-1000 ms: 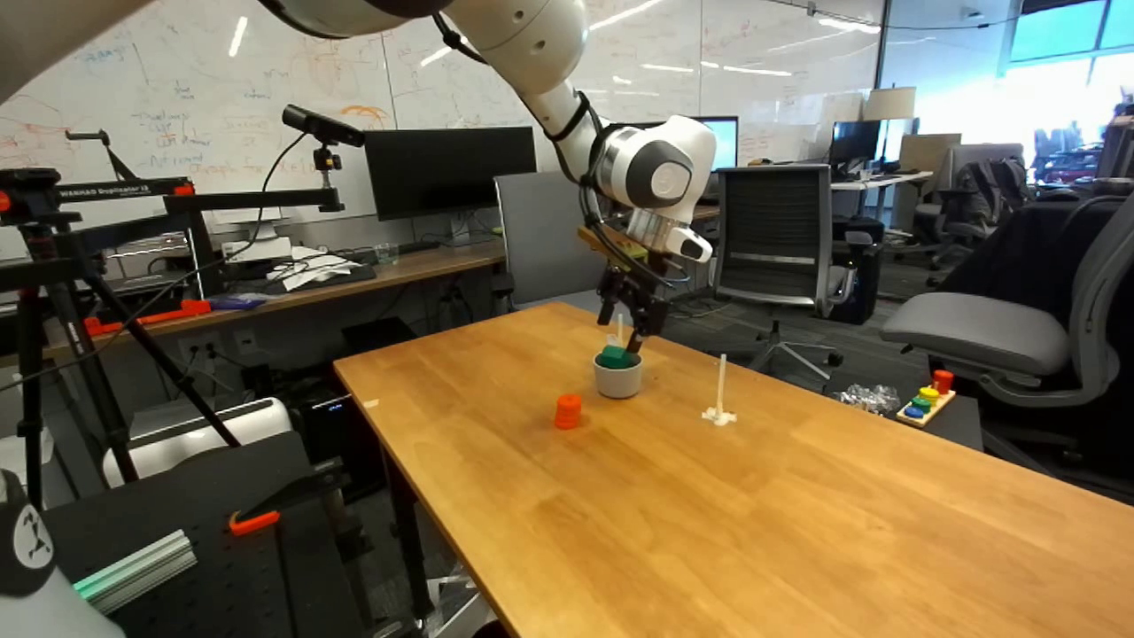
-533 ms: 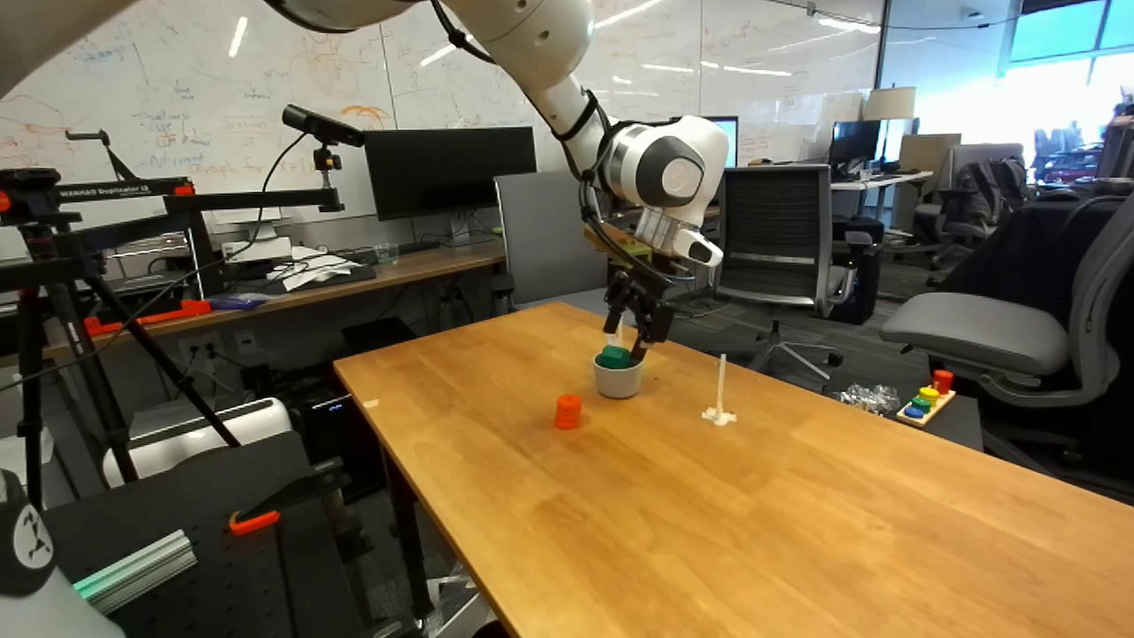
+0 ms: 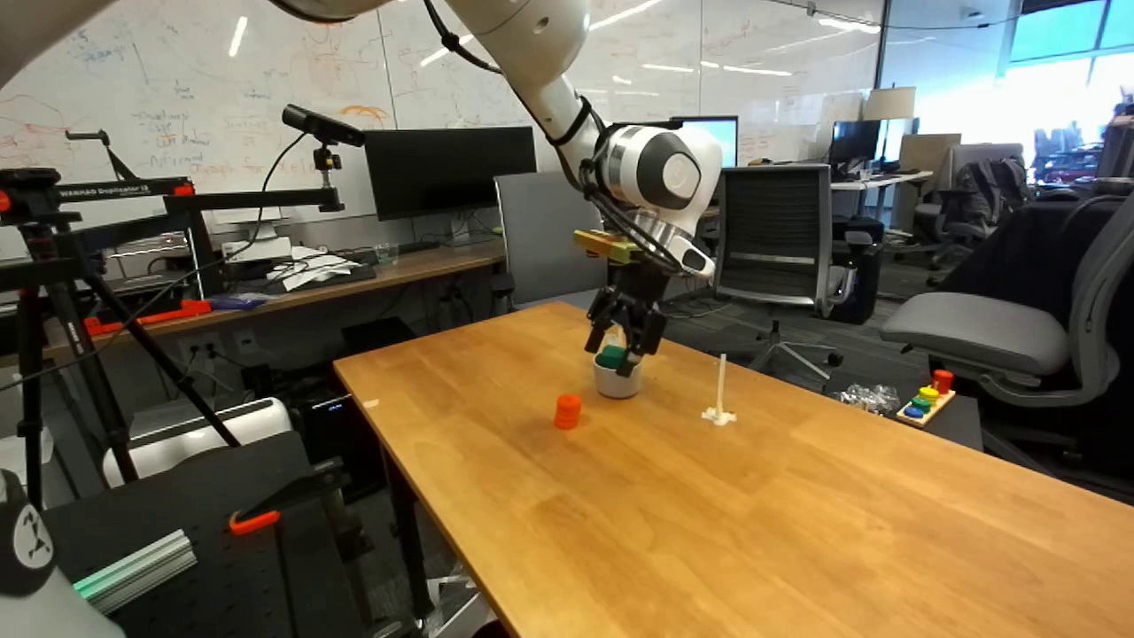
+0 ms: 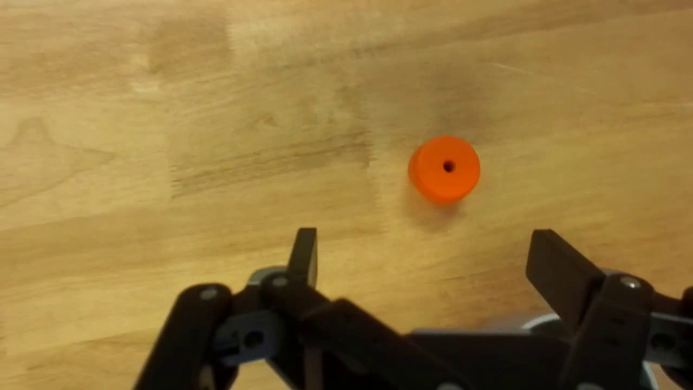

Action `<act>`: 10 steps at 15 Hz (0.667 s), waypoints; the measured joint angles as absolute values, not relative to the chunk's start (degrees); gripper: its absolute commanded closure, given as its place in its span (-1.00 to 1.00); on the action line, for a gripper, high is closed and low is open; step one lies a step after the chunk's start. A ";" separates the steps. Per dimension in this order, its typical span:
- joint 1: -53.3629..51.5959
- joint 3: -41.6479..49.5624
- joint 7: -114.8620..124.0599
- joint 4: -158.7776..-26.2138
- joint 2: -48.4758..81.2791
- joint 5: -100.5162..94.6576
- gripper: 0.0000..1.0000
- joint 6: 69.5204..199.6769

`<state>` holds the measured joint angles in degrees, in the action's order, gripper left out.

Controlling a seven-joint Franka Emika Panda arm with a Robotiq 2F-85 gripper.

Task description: Put all the blocks and rings in the cup

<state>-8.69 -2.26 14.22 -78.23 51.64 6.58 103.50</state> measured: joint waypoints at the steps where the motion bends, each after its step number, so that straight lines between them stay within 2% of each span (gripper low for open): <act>1: -9.03 -2.27 13.67 -78.49 51.64 5.53 -1.00 102.43; 10: -11.96 -2.53 9.94 -79.92 51.71 -1.00 -1.00 100.45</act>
<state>-11.96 -2.53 9.94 -79.92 51.71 -1.00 100.45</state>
